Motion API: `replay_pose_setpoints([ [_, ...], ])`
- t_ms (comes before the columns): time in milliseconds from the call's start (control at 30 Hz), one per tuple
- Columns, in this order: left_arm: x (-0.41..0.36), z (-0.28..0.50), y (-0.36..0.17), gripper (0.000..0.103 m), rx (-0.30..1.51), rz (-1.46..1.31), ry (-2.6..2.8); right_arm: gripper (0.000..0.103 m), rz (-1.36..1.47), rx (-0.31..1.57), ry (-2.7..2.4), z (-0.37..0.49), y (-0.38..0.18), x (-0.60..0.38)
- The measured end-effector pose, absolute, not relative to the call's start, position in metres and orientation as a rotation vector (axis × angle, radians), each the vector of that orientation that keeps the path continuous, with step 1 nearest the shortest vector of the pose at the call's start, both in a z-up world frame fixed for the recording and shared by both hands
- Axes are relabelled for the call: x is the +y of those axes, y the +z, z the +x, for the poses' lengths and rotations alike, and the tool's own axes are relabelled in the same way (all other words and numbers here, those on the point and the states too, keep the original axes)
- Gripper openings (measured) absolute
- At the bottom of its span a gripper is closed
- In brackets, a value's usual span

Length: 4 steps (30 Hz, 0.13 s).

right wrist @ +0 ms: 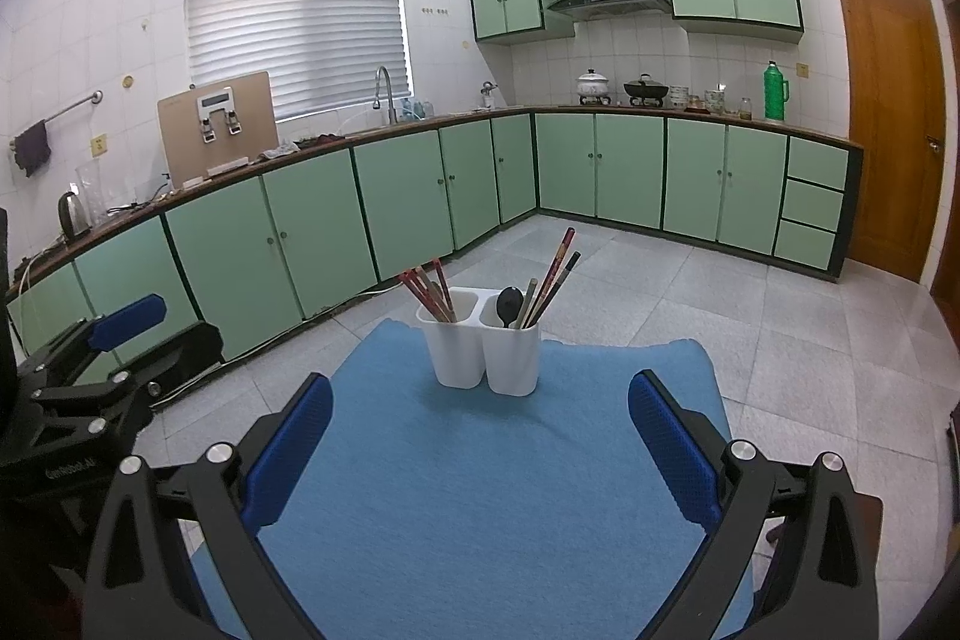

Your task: Organize utensils

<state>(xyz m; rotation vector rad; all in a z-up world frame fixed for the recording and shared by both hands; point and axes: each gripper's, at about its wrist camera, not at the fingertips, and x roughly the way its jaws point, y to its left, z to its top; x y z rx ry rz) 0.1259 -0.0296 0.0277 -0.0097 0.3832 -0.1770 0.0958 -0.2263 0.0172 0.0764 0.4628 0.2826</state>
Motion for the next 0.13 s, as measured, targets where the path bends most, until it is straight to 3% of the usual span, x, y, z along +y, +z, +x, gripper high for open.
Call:
replay_pose_setpoints([
  [133,-0.0298,0.127,0.0285,0.093,0.386,-0.012,-0.174,0.097,0.076,0.463,0.282,0.0953,0.0165,-0.2279],
])
